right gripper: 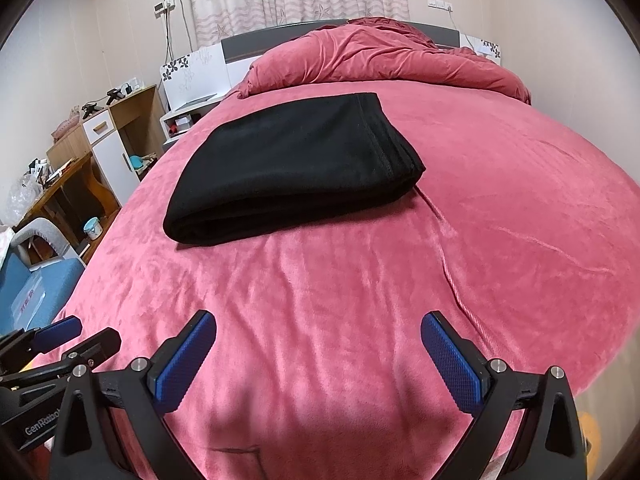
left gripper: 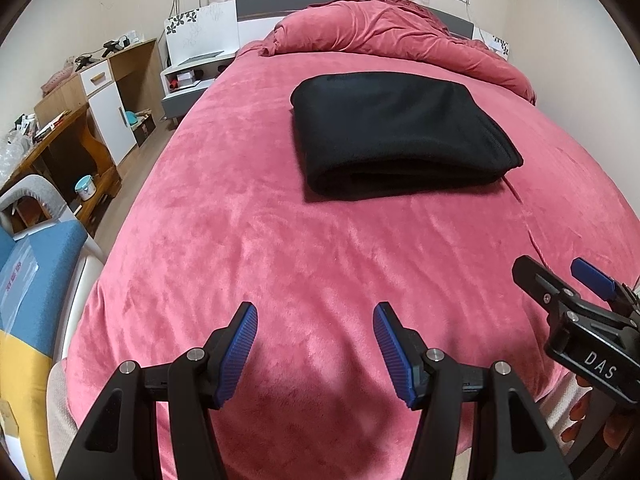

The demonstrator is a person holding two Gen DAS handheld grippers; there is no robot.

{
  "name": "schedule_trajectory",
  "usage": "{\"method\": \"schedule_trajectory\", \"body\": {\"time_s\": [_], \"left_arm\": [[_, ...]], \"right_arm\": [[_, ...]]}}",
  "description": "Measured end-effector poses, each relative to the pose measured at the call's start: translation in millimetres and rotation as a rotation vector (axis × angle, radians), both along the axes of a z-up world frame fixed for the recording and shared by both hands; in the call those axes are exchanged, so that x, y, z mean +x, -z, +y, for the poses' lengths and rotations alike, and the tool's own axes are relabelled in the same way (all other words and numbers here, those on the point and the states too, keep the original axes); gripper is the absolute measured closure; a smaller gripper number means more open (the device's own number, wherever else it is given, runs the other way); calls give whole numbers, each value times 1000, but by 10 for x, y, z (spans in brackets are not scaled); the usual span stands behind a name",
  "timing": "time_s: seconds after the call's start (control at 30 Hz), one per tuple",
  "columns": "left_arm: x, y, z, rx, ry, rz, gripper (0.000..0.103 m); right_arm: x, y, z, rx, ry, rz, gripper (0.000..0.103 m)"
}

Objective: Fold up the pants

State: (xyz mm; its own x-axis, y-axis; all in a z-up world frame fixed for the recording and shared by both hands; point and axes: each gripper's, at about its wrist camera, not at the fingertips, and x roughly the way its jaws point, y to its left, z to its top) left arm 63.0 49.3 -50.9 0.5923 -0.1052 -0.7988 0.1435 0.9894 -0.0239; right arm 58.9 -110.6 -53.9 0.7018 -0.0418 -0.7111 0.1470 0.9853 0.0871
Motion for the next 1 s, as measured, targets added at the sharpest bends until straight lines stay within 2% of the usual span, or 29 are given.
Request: {"method": "schedule_trajectory", "body": {"time_s": [0.53, 1.0], "left_arm": [[23, 84, -9, 12, -7, 10, 42], [276, 357, -82, 22, -16, 87, 42]], "right_arm": [[20, 84, -6, 13, 6, 24, 0], [271, 322, -103, 35, 47, 75, 0]]}}
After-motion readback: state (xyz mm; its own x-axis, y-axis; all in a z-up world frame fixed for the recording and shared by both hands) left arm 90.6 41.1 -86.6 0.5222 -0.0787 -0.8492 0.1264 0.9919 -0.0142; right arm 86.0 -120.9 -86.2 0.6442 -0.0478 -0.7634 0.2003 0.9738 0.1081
